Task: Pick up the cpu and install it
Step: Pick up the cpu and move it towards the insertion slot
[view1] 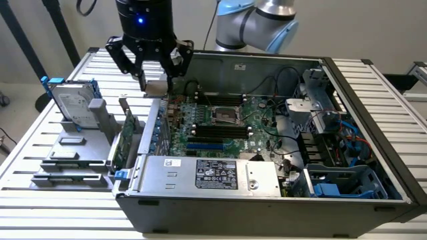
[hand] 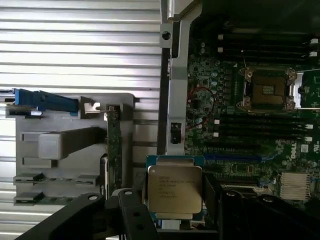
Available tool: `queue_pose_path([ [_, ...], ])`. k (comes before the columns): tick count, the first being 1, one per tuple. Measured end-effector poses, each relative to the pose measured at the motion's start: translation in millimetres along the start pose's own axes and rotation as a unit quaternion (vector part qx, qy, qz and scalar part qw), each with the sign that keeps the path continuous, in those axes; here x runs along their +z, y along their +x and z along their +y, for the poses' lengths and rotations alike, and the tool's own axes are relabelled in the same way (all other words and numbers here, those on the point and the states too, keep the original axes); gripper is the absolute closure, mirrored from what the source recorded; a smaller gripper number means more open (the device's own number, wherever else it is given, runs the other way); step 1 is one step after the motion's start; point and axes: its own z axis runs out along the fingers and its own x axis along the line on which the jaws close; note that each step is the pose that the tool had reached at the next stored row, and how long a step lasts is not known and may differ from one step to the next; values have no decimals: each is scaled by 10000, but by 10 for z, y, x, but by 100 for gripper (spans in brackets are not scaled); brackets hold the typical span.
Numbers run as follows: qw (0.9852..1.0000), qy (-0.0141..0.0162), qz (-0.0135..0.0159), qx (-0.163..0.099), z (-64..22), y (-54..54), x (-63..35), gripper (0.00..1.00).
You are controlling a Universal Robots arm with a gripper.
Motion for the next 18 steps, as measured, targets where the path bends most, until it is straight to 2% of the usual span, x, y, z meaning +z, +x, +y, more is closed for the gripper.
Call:
queue_pose_path([
  [8, 10000, 1, 0, 0, 19, -363, 1, 45],
  [18, 10000, 1, 0, 0, 216, -797, 171, 45],
])
